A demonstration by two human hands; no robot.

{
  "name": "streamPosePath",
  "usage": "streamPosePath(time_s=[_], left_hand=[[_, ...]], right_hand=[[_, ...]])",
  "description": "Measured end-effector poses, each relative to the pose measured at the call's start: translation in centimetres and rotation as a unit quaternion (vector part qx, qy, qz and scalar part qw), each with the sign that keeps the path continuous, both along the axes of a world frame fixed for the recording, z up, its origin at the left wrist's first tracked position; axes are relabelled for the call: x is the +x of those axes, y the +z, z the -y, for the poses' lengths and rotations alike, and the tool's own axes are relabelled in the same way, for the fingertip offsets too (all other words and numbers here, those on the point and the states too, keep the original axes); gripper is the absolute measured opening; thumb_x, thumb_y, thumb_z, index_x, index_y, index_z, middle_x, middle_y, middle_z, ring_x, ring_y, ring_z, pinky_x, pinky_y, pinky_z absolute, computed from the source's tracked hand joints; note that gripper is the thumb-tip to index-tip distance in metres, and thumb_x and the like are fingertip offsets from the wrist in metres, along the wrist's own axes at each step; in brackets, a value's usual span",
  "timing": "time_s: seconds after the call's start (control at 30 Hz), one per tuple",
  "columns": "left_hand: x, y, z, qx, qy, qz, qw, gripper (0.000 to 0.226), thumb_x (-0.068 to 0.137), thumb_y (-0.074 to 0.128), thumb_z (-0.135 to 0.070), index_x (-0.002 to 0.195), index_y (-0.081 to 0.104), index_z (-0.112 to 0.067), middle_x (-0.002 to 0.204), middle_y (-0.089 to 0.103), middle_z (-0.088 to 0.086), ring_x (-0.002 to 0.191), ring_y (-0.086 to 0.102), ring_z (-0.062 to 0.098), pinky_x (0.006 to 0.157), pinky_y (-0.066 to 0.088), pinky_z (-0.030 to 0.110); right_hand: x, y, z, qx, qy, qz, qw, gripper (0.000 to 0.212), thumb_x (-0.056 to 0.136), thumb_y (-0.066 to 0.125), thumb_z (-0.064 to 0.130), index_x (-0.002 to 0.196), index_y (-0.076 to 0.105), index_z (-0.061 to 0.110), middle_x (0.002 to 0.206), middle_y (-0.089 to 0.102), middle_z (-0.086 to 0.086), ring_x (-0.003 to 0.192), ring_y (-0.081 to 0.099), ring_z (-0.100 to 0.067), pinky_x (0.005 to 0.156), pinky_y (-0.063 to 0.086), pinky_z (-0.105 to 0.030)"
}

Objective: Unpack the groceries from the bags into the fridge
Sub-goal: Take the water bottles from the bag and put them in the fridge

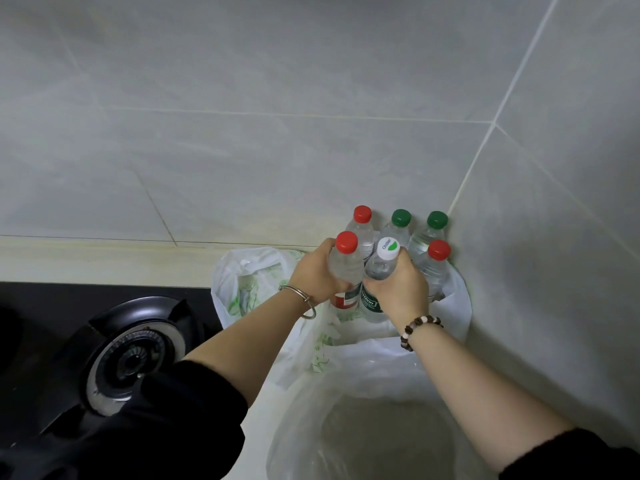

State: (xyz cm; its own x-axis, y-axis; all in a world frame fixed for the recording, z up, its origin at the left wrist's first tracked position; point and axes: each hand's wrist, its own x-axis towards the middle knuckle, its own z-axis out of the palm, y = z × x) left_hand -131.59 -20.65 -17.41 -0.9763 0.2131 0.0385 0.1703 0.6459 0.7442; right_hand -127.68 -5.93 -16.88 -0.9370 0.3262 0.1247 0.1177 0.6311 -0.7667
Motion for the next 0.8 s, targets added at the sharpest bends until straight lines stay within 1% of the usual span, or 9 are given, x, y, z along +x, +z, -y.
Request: streamPosePath(time_s=[0.1,0.17,0.23,0.3,0.33,0.47,0.63,0.7,0.8], left_hand=[[0.4,1.9,0.5,0.042,0.024,-0.021,0.999,0.059,0.066,0.08,-0.025,0.116,0.048,-0.021,0.098,0.062,-0.006,0.087,0.06,0.018,0.078,0.05,0.028],[1.1,3.4,1.2,0.059,0.045,-0.04,0.996,0.054,0.068,0.078,-0.028,0.114,0.05,-0.021,0.095,0.063,-0.007,0.086,0.061,0.017,0.079,0.051,0.03],[2.0,4.8,2.4,0.068,0.063,-0.054,0.994,0.053,0.068,0.078,-0.03,0.113,0.051,-0.021,0.096,0.064,-0.005,0.088,0.062,0.02,0.08,0.052,0.034],[3.1,6.0,4.1,0.071,0.081,-0.062,0.992,0.055,0.067,0.079,-0.031,0.113,0.051,-0.021,0.098,0.065,-0.003,0.09,0.063,0.02,0.081,0.053,0.036],[3.9,6.6,5.0,0.071,0.09,-0.065,0.991,0.056,0.066,0.08,-0.032,0.113,0.051,-0.021,0.099,0.065,-0.003,0.09,0.063,0.019,0.081,0.053,0.036],[7.8,8.4,9.3,0.057,0.134,-0.087,0.986,0.06,0.066,0.081,-0.031,0.116,0.049,-0.022,0.101,0.065,-0.005,0.091,0.063,0.015,0.08,0.053,0.032],[14.3,9.6,15.5,0.039,0.21,-0.098,0.972,0.063,0.066,0.081,-0.03,0.119,0.048,-0.023,0.103,0.065,-0.007,0.094,0.063,0.015,0.084,0.054,0.038],[17.6,10.0,18.1,0.023,0.252,-0.102,0.962,0.065,0.066,0.082,-0.031,0.12,0.047,-0.025,0.105,0.065,-0.009,0.096,0.063,0.014,0.085,0.053,0.035],[23.6,10.3,21.7,0.022,0.321,-0.113,0.94,0.059,0.064,0.081,-0.034,0.114,0.05,-0.027,0.1,0.065,-0.01,0.092,0.063,0.01,0.083,0.054,0.035]], right_hand=[[0.3,1.6,0.5,0.011,-0.002,-0.039,0.999,0.048,0.066,0.082,0.026,0.105,0.054,0.018,0.099,0.067,0.0,0.093,0.062,-0.021,0.075,0.052,-0.034],[0.6,3.0,1.2,0.013,0.0,-0.062,0.998,0.047,0.066,0.082,0.027,0.102,0.054,0.018,0.097,0.067,-0.001,0.092,0.062,-0.022,0.075,0.054,-0.038],[1.1,4.4,2.3,0.024,0.013,-0.082,0.996,0.046,0.067,0.082,0.027,0.103,0.054,0.018,0.098,0.067,-0.001,0.092,0.062,-0.022,0.074,0.053,-0.036],[1.7,5.7,3.7,0.028,0.035,-0.094,0.995,0.05,0.069,0.081,0.027,0.109,0.054,0.019,0.099,0.065,0.0,0.091,0.061,-0.019,0.071,0.051,-0.031],[2.0,6.3,4.5,0.029,0.047,-0.099,0.994,0.052,0.069,0.081,0.028,0.111,0.052,0.02,0.1,0.065,0.0,0.091,0.061,-0.02,0.07,0.051,-0.031],[3.9,7.8,8.4,0.029,0.101,-0.111,0.988,0.052,0.07,0.08,0.029,0.112,0.051,0.019,0.1,0.061,-0.002,0.094,0.059,-0.023,0.069,0.051,-0.032],[7.5,8.7,14.6,0.009,0.189,-0.126,0.974,0.053,0.071,0.077,0.033,0.115,0.051,0.02,0.099,0.059,-0.003,0.093,0.058,-0.024,0.068,0.042,-0.027],[9.1,9.0,17.5,-0.005,0.23,-0.125,0.965,0.052,0.07,0.076,0.034,0.115,0.052,0.021,0.098,0.059,-0.002,0.093,0.059,-0.024,0.068,0.039,-0.026],[12.1,8.8,22.1,-0.031,0.3,-0.127,0.945,0.054,0.068,0.078,0.032,0.115,0.052,0.021,0.099,0.06,-0.002,0.095,0.059,-0.024,0.069,0.039,-0.026]])
